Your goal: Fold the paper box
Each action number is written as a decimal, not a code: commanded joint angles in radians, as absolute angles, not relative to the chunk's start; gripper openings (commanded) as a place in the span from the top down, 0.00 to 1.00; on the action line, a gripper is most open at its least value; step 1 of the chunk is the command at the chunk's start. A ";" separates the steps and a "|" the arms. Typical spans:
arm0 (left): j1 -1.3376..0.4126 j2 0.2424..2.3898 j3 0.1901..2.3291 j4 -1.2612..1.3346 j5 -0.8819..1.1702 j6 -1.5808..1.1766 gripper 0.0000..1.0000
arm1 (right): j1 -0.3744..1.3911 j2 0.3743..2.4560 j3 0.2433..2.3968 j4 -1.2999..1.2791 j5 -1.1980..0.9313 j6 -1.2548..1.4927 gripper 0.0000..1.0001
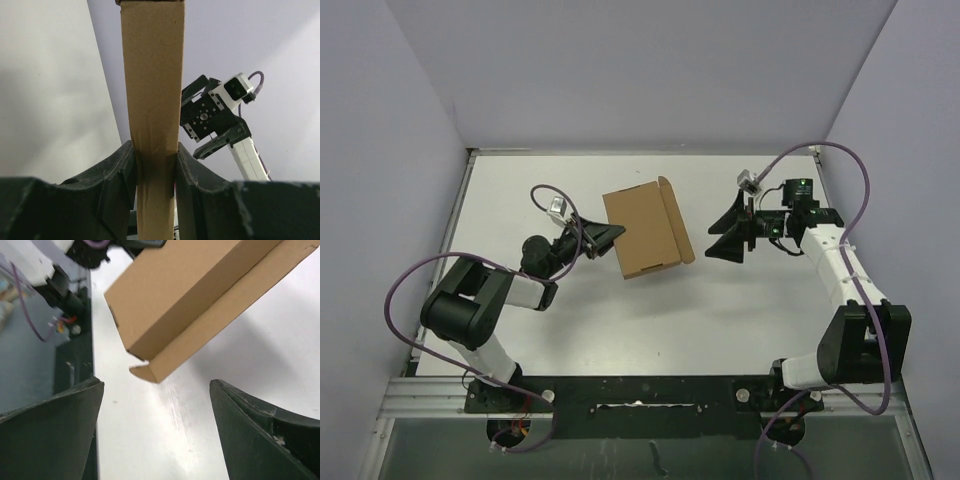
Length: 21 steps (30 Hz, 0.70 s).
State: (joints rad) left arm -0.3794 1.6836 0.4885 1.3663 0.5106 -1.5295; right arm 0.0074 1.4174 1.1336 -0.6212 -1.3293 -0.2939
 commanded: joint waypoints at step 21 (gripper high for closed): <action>-0.335 1.828 0.531 1.486 0.742 -1.577 0.91 | 0.242 1.110 0.740 -0.517 -1.074 -1.201 0.49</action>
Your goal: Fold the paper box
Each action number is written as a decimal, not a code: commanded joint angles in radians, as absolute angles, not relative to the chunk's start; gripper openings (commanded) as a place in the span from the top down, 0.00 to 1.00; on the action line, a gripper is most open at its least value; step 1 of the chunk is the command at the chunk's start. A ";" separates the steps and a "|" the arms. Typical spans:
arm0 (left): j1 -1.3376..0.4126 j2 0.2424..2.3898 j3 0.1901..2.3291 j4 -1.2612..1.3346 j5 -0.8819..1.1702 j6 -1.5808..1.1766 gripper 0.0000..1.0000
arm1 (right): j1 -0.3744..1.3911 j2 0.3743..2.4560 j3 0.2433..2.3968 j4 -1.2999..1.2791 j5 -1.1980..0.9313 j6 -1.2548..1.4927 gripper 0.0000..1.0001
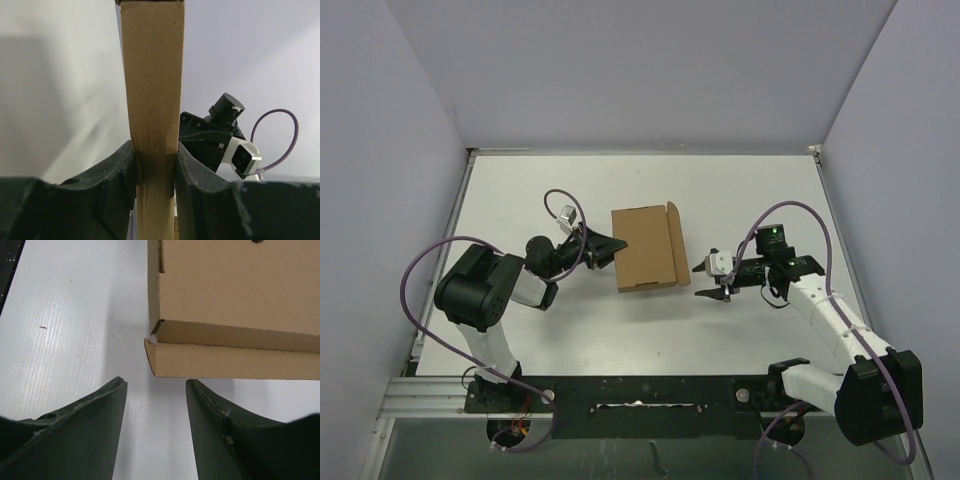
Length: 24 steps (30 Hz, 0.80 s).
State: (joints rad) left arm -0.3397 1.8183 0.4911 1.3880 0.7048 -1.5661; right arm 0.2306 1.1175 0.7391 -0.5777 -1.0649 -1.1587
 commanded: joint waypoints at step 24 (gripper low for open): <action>-0.353 1.848 0.545 1.504 0.742 -1.591 0.91 | 0.302 1.119 0.754 -0.525 -1.057 -1.200 0.98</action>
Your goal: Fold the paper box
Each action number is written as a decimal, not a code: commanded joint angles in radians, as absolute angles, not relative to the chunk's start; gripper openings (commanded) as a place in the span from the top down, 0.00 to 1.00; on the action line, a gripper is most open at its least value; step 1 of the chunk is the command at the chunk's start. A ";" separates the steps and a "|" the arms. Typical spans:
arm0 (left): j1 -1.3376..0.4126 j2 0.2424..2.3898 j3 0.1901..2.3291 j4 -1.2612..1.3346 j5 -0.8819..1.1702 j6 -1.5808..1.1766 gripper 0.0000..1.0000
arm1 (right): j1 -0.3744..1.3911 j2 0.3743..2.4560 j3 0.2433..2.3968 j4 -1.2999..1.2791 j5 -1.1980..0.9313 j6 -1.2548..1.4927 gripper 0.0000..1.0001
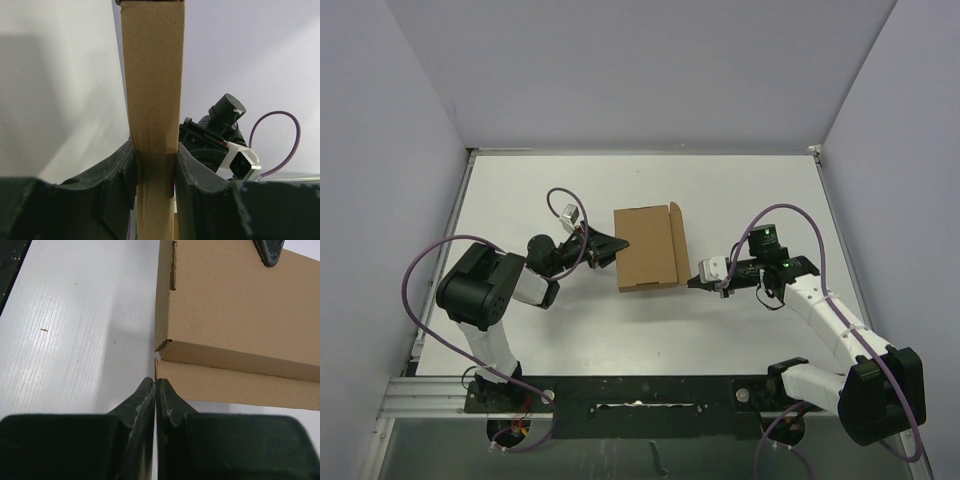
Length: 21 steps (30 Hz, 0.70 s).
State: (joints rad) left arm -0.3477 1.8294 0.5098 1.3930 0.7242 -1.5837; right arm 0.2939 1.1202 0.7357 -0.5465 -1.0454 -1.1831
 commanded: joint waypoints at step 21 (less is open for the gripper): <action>-0.367 1.681 0.572 1.102 0.716 -1.365 0.91 | 0.416 1.205 0.840 -0.561 -0.819 -1.070 1.00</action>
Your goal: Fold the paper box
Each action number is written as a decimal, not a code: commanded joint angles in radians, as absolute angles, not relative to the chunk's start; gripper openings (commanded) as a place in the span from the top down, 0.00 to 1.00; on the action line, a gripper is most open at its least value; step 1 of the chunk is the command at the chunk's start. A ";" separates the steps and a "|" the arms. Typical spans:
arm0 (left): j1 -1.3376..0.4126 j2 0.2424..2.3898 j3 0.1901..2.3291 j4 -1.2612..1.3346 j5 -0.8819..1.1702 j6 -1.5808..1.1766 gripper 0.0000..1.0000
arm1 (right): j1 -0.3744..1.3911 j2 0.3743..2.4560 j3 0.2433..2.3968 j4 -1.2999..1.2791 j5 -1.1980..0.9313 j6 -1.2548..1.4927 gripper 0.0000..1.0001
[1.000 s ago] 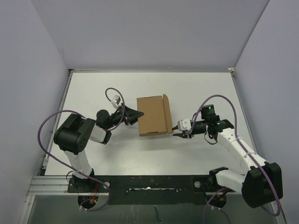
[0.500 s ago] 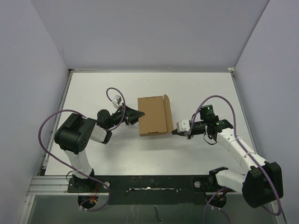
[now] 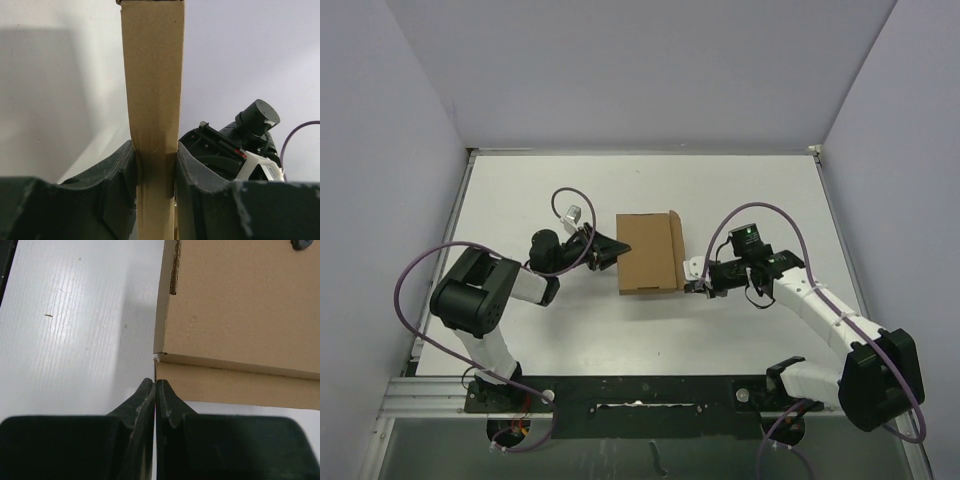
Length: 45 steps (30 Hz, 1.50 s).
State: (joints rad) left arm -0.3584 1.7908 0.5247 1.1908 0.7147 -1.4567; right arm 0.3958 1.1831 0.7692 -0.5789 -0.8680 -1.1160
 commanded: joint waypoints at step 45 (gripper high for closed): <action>-0.470 1.530 0.769 0.262 0.455 -0.891 0.92 | 0.539 1.533 1.003 -0.597 -0.659 -0.780 1.00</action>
State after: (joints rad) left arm -0.4683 1.5555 0.7567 0.2733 0.4686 -0.9524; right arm 0.5346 1.5372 0.9493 -0.6773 -0.6273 -0.8246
